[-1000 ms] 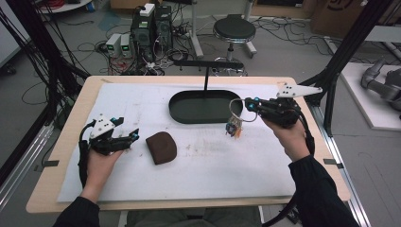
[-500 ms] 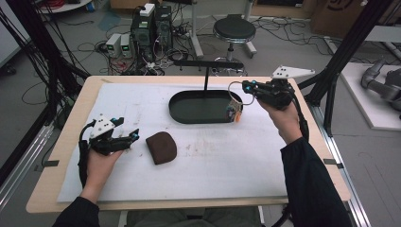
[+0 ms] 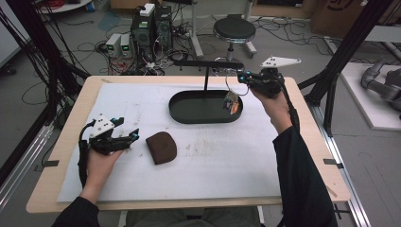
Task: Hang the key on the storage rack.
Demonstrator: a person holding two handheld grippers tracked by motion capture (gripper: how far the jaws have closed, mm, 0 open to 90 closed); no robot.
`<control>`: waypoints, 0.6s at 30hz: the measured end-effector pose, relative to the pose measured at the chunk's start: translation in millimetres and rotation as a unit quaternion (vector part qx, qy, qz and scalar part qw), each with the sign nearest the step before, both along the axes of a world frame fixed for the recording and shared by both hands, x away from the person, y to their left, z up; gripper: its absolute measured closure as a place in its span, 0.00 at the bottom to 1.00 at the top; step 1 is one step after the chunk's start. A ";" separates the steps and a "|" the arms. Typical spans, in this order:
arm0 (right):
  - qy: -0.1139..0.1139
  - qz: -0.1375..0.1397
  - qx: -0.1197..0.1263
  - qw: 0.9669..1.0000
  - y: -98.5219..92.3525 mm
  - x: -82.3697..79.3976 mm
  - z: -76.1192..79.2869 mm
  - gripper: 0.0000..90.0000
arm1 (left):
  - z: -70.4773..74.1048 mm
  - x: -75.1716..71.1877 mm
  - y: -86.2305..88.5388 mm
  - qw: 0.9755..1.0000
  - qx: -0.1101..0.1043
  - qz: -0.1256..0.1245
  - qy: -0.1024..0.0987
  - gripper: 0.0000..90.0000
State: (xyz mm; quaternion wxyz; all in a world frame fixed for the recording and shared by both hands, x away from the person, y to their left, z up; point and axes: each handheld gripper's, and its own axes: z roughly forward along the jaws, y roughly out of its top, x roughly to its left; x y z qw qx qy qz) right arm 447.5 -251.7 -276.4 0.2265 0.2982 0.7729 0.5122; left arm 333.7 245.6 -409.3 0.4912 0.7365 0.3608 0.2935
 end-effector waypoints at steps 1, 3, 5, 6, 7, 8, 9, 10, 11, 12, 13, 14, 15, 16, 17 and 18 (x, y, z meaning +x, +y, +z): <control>0.001 -0.007 0.000 1.000 0.3 5.5 -1.7 0.98 | -0.1 0.0 -0.1 1.000 -0.001 0.000 0.001 0.30; 0.001 -0.016 -0.004 1.000 0.9 11.3 -2.3 0.98 | -0.2 0.0 0.0 1.000 -0.002 0.000 0.001 0.30; -0.002 -0.021 -0.003 1.000 1.0 15.3 -2.2 0.98 | -0.3 0.2 0.1 1.000 -0.002 0.000 0.001 0.30; 0.000 -0.021 -0.003 1.000 1.5 17.6 -1.8 0.98 | -0.4 0.2 0.0 1.000 -0.003 0.000 0.002 0.30; 0.000 -0.021 -0.003 1.000 1.5 17.6 -1.8 0.98 | -0.4 0.2 0.0 1.000 -0.003 0.000 0.002 0.30; -0.003 -0.025 -0.008 1.000 3.0 21.8 -1.8 0.98 | -0.5 0.3 0.0 1.000 -0.003 0.000 0.002 0.30; -0.003 -0.025 -0.008 1.000 3.0 21.8 -1.8 0.98 | -0.4 0.3 0.0 1.000 -0.002 -0.001 0.002 0.30; 0.002 -0.030 -0.005 1.000 2.7 26.8 -3.7 0.98 | -0.5 0.3 -0.2 1.000 -0.002 -0.002 0.002 0.30; 0.002 -0.030 -0.005 1.000 2.7 26.8 -3.7 0.98 | -0.6 0.4 -0.3 1.000 -0.002 -0.002 0.002 0.30; 0.005 -0.035 -0.007 0.999 1.8 31.1 -6.2 0.98 | -0.6 0.4 -0.3 1.000 -0.001 -0.003 0.002 0.30; 0.005 -0.035 -0.007 0.999 1.8 31.1 -6.2 0.98 | -0.7 0.5 -0.5 1.000 -0.002 -0.002 0.003 0.30; 0.008 -0.038 -0.007 0.999 1.0 33.3 -7.6 0.98 | -0.9 0.7 -0.7 1.000 -0.003 -0.003 0.003 0.30; 0.011 -0.042 -0.006 0.999 0.2 35.8 -9.4 0.98 | -0.9 0.8 -0.7 1.000 -0.003 -0.003 0.003 0.30; 0.013 -0.045 -0.006 0.999 -0.3 37.1 -10.4 0.98 | -0.9 0.9 -0.5 1.000 -0.002 -0.004 0.004 0.30; 0.017 -0.048 -0.004 0.999 -2.9 41.3 -13.2 0.98 | -0.9 0.9 -0.5 1.000 -0.002 -0.004 0.004 0.30; 0.018 -0.050 -0.004 0.999 -3.7 42.7 -14.1 0.98 | -1.1 1.0 -0.6 1.000 -0.002 -0.004 0.004 0.30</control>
